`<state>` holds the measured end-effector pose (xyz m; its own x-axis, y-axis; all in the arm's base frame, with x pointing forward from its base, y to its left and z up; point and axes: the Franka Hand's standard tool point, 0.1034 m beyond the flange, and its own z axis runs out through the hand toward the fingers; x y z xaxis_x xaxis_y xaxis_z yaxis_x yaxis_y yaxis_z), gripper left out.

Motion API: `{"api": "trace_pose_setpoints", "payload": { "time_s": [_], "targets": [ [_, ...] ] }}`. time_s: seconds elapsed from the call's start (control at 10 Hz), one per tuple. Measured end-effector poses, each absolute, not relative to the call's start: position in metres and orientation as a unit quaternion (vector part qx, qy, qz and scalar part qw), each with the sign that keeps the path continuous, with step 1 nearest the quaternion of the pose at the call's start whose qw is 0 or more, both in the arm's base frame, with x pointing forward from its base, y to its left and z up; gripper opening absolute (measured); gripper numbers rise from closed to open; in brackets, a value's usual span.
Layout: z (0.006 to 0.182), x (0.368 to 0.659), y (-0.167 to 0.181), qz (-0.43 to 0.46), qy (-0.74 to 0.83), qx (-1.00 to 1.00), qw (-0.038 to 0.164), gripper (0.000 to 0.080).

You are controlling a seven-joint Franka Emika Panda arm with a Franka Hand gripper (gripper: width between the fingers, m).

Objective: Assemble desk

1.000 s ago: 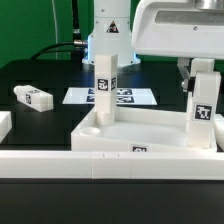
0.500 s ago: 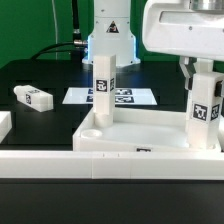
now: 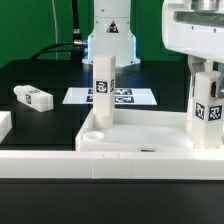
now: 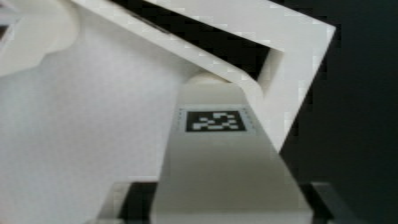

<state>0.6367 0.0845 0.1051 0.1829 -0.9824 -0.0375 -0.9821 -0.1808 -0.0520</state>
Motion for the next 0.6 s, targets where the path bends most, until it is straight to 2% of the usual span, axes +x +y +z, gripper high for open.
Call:
{"api": "trace_pose_setpoints", "payload": {
  "time_s": [0.4,0.5,0.6],
  "targets": [
    [0.1043,0.6366,0.088,-0.003,0.7,-0.713,0.033,0.0291],
    [0.1035,0.6364,0.0878,-0.003,0.684,-0.729,0.032,0.052],
    [0.1018,0.6338,0.0877,0.002,0.671,-0.741,0.027,0.052]
  ]
}}
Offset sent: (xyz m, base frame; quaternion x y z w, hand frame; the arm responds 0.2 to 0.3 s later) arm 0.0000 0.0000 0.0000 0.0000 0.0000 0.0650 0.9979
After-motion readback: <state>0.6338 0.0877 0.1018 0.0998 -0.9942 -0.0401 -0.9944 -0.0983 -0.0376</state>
